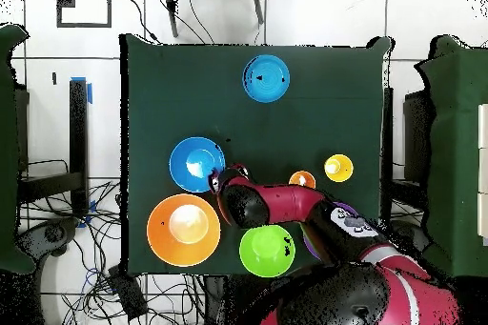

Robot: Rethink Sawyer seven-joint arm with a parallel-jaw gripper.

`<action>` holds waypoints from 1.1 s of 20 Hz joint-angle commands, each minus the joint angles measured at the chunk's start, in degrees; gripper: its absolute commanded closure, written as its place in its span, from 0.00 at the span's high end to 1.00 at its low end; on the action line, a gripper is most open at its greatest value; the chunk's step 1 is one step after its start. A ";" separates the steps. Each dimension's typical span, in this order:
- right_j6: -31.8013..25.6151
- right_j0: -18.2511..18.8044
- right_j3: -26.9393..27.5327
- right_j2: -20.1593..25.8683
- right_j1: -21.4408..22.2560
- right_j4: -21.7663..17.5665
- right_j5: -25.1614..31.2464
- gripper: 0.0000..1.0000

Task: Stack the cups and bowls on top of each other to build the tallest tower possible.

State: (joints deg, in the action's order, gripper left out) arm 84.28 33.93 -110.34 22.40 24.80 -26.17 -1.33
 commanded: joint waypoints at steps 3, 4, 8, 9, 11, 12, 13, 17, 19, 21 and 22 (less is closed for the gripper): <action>2.77 -4.50 8.97 -1.35 1.12 1.10 11.33 1.00; 2.67 -4.49 9.00 -1.29 1.18 1.09 12.02 1.00; 3.50 -5.29 9.12 -1.81 1.82 0.89 13.90 0.00; 3.95 -5.86 9.18 -2.38 2.08 0.89 13.62 0.00; 4.66 -6.85 9.55 -3.29 2.52 1.11 14.07 0.00; 4.71 -6.84 9.50 -3.37 2.68 1.22 14.68 0.00; 4.56 -6.79 9.62 -3.44 2.85 1.16 15.16 0.00; 2.40 -4.85 9.94 -2.14 2.49 0.72 17.70 0.00; 1.35 -3.69 10.17 -1.06 2.07 1.12 19.83 0.00; 1.24 -2.89 9.97 -0.33 2.14 0.98 19.57 0.00; 1.13 -2.50 9.86 0.10 2.21 0.71 19.07 0.00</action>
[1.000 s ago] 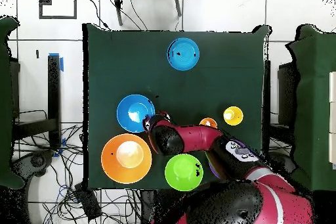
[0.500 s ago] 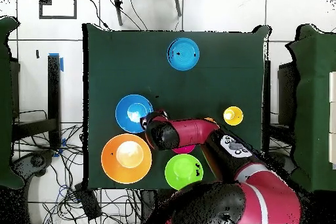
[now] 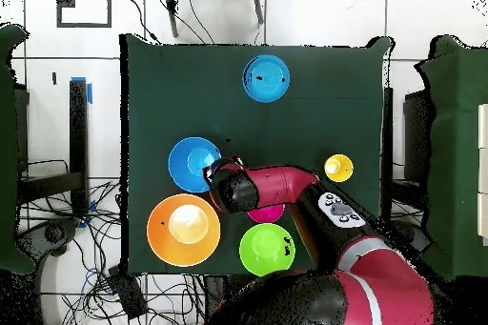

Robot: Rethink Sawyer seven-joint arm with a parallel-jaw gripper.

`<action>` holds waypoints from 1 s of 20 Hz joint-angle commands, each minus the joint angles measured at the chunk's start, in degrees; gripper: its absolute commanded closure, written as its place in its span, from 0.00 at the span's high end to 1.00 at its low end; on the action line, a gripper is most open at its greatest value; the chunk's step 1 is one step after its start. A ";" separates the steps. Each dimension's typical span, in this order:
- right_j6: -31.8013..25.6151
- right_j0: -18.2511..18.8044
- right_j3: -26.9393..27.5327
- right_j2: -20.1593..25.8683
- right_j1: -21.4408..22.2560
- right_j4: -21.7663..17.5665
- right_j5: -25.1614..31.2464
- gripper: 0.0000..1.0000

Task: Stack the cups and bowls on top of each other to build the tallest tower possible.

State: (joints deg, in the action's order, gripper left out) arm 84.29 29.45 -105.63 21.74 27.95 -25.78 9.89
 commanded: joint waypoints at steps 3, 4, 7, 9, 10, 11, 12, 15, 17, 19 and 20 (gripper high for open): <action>3.26 2.63 3.40 2.75 0.15 1.93 6.96 0.00; 3.45 2.85 2.43 3.97 1.15 2.59 7.47 0.00; 4.28 2.95 1.02 7.08 3.85 5.16 9.28 0.00; 4.22 2.89 1.46 8.80 4.67 6.73 10.61 0.00; 4.01 2.79 2.09 9.57 4.72 7.52 11.40 0.00; 3.61 2.76 2.67 10.43 4.59 8.50 12.76 0.00; 3.21 2.73 3.25 11.29 4.46 9.48 14.11 0.00; 3.02 1.65 5.11 12.56 4.99 12.14 17.27 0.00; 3.17 1.21 5.84 13.53 5.34 14.06 19.20 0.00; 3.05 1.39 6.16 14.96 5.96 15.92 21.00 0.00; 3.10 1.45 6.56 15.50 6.21 16.97 22.05 0.00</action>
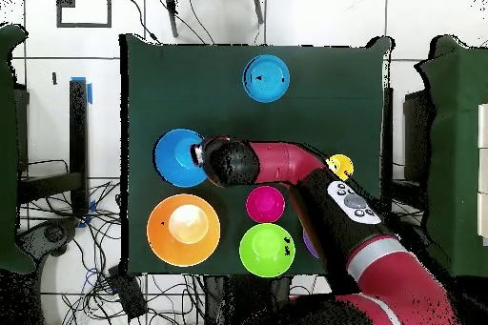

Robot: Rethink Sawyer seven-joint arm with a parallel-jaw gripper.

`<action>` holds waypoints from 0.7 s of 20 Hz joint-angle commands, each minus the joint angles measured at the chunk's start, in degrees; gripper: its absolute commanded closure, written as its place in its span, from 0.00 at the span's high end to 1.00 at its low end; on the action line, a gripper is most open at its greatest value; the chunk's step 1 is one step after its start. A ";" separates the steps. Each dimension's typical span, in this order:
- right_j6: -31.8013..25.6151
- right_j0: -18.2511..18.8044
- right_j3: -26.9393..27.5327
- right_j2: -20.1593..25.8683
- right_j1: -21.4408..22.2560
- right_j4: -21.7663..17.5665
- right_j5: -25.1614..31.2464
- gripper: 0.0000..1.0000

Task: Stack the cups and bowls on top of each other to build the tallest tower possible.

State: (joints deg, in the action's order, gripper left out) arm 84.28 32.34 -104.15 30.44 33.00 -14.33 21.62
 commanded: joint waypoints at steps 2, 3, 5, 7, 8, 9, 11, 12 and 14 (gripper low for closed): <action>2.81 -1.00 5.78 8.19 1.37 7.28 12.17 0.00; 2.64 -0.69 6.08 8.79 1.41 8.26 13.41 0.00; 2.39 -0.57 7.76 9.25 1.21 9.87 15.99 0.00; 1.59 -0.66 10.30 9.11 0.91 10.87 19.10 0.00; 1.07 -0.61 12.09 8.94 0.51 11.42 21.44 0.00; 0.42 -0.52 14.00 8.63 -0.12 11.68 23.75 0.00; -1.10 -0.51 19.63 8.09 -1.87 12.21 29.55 0.00; -1.88 -0.36 22.47 8.00 -3.01 12.48 32.27 0.00; -3.00 -0.24 28.65 7.93 -5.58 13.10 38.42 0.00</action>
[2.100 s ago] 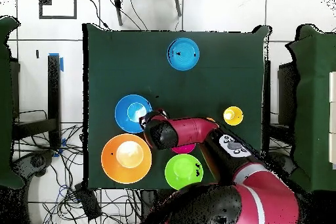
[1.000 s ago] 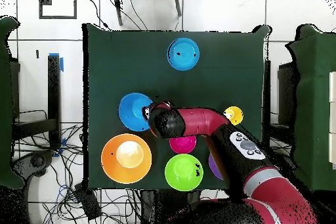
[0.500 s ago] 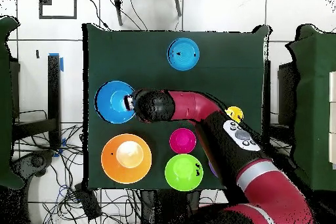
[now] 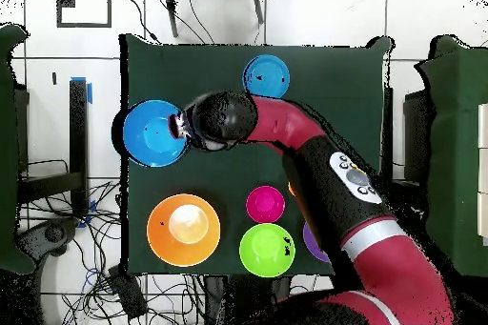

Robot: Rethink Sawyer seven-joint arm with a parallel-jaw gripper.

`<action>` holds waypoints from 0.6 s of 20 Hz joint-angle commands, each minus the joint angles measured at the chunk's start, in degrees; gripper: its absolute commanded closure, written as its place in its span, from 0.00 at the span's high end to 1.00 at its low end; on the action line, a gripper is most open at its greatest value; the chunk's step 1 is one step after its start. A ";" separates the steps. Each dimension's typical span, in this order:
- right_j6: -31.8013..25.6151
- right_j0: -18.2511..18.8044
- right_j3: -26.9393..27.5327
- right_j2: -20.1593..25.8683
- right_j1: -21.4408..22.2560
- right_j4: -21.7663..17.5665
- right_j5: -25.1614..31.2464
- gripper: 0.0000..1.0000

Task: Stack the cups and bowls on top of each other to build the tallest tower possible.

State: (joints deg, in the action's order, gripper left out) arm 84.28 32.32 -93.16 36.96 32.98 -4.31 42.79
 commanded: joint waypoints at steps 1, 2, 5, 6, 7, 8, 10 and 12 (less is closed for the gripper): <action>-3.33 -0.37 20.69 1.45 -6.54 3.22 20.36 0.00; -3.66 -0.52 23.70 1.48 -7.50 3.36 23.47 0.00; -4.23 -0.88 30.57 1.54 -9.42 2.69 28.74 0.00; -4.43 -1.04 32.94 1.66 -10.27 2.49 30.68 0.00; -4.57 -1.32 35.16 1.90 -11.16 2.36 32.55 0.00; -4.72 -1.52 37.21 2.11 -12.02 2.18 34.35 0.00; -4.48 -1.96 40.88 2.31 -13.40 1.83 37.81 0.00; -4.00 -2.20 43.21 2.52 -13.99 1.63 40.43 0.00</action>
State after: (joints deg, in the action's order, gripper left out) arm 84.28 32.21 -64.86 37.63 24.47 -3.10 72.95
